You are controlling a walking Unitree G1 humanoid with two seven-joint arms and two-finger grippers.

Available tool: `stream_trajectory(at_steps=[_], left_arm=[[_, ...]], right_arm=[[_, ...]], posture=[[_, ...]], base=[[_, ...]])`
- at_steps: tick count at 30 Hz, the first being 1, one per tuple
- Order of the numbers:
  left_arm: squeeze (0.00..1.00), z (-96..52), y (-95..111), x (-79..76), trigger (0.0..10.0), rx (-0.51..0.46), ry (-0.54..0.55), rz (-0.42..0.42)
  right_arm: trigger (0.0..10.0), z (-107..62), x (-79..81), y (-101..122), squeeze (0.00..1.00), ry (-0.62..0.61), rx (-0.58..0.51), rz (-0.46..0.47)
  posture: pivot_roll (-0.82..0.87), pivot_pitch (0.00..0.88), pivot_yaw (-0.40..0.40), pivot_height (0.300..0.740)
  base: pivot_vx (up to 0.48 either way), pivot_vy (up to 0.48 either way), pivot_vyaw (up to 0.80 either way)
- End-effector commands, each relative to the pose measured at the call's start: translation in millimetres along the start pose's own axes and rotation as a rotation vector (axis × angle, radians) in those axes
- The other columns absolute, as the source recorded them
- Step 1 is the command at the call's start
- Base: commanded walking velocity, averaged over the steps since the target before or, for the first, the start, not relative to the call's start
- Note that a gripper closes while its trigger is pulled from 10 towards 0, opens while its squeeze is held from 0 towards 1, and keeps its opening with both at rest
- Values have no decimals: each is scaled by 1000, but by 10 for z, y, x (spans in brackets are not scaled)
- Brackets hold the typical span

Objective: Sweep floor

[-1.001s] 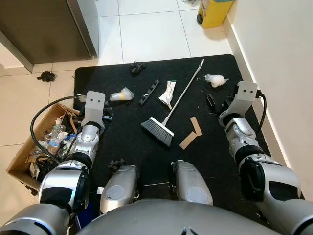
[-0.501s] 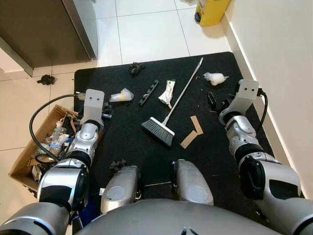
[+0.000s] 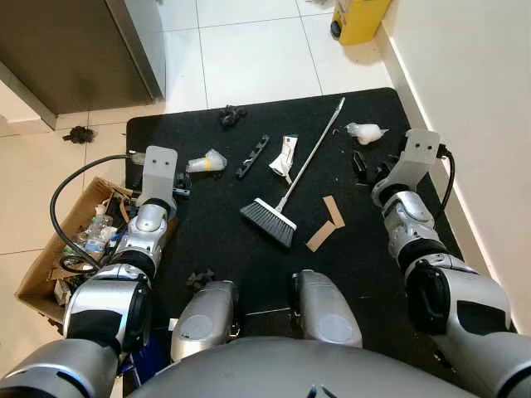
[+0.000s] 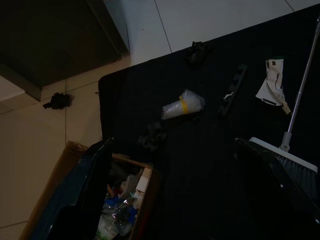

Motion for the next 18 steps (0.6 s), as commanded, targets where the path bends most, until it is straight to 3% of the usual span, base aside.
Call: stream_trajectory(at_steps=[1,18], left_arm=[[0,9,-18,50,10000,18,10,-1],[0,34,23,73,10000,19,14,12]], right_arm=[[10000,7,-14,-9,0,-13,17,-1],[10000,34,14,19,0,-18,15,-1]], posture=[[25,0,-1,740],[23,0,-3,740]], base=[[0,0,0],[0,0,0]])
Point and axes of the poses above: a point about 5 cm out from each wrist's last joint towards the gripper, its own z axis pointing out of the wrist towards the gripper, its own y axis along the axis of the wrist's last joint, x = y × z, the point moved 3 cm from there along z, pointing out of the wrist towards the gripper, and after that the axes turned 15 degrees about z, right-handed, at the moved point
